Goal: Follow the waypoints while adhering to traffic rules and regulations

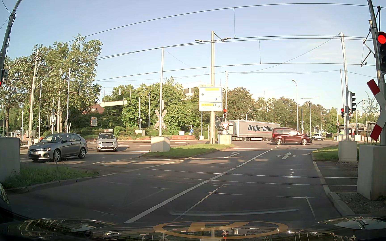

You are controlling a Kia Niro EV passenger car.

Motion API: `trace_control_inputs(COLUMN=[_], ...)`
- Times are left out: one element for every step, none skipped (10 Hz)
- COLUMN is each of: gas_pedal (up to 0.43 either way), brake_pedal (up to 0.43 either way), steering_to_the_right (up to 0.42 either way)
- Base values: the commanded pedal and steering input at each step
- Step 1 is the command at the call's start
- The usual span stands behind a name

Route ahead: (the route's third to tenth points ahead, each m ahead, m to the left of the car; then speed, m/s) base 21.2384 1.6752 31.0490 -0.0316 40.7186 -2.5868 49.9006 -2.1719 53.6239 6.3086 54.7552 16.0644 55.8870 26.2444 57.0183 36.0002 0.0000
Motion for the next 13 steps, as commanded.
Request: trace_control_inputs(gas_pedal=[0.0,0.0,0.0,0.0,0.0,0.0,0.0,0.0,0.0,0.0,0.0,0.0,0.0], brake_pedal=[0.293,0.293,0.293,0.293,0.299,0.299,0.293,0.293,0.293,0.299,0.293,0.299,0.299], steering_to_the_right=[0.248,0.248,0.248,0.248,0.248,0.248,0.248,0.248,0.248,0.248,0.248,0.248,0.248])
